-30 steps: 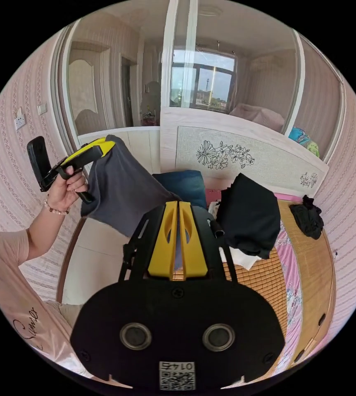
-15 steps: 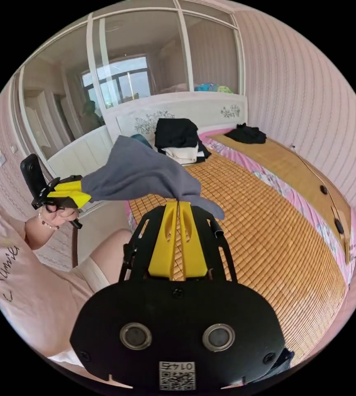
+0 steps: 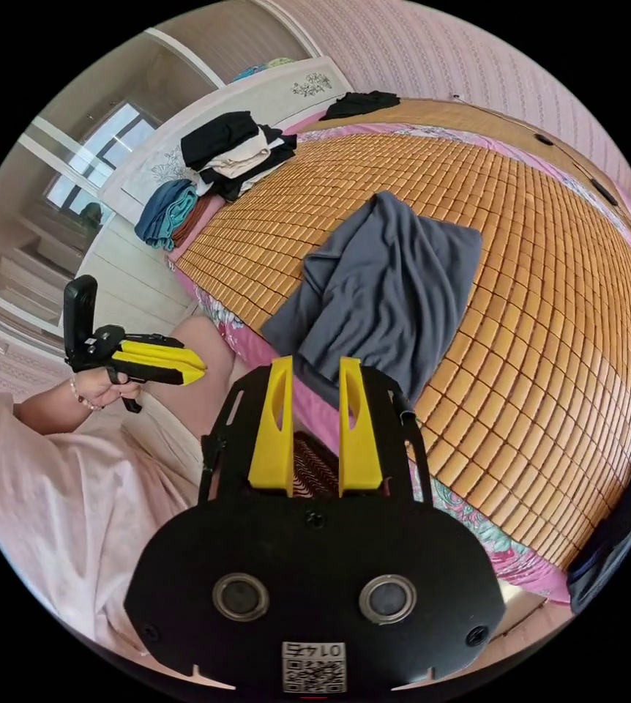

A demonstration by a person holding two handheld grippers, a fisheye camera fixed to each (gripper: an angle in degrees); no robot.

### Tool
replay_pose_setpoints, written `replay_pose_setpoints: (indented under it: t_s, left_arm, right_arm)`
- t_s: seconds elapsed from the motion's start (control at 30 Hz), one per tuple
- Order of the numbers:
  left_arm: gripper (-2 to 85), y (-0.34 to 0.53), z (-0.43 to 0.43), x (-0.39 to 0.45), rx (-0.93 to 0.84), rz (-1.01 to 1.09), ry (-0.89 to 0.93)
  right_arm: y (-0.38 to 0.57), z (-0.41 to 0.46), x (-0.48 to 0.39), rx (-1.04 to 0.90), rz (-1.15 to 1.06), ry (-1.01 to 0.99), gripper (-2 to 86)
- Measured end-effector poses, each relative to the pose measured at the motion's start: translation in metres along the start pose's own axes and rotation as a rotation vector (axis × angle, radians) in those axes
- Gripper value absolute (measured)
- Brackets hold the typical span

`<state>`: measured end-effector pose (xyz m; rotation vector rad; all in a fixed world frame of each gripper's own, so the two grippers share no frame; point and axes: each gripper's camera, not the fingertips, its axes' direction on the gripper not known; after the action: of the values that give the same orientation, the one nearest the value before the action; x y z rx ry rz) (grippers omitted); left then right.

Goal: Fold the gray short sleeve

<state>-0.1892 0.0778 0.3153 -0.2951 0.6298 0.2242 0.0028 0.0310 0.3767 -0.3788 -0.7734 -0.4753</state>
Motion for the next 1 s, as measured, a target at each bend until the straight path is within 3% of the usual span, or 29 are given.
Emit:
replay_pose_setpoints:
  t_s: [0.2,0.33,0.47,0.57,0.7,1.0]
  left_arm:
    - [6.9,-0.065,0.057,-0.027,-0.064,-0.096,-0.073]
    - [5.1,-0.101,0.104,-0.03,-0.157,-0.096,-0.134]
    - [1.5,-0.116,0.112,-0.039,-0.177,-0.126,-0.07]
    - [0.4,-0.115,0.113,-0.039,-0.178,-0.099,-0.074]
    - [0.1,-0.111,0.113,-0.037,-0.173,-0.075,-0.066]
    - [-0.1,-0.104,0.101,-0.032,-0.173,-0.083,-0.065]
  right_arm:
    - [-0.025,0.038,0.018,-0.162,0.041,0.114,13.1]
    - [-0.022,0.015,0.043,-0.19,0.079,0.148,4.8]
    - [0.004,-0.05,0.078,-0.03,0.152,0.056,2.2]
    - [0.05,-0.111,0.123,0.104,0.291,0.093,2.1]
    - [0.115,-0.152,0.179,0.087,0.488,0.224,2.7]
    - [0.125,-0.158,0.187,0.003,0.394,0.215,11.7]
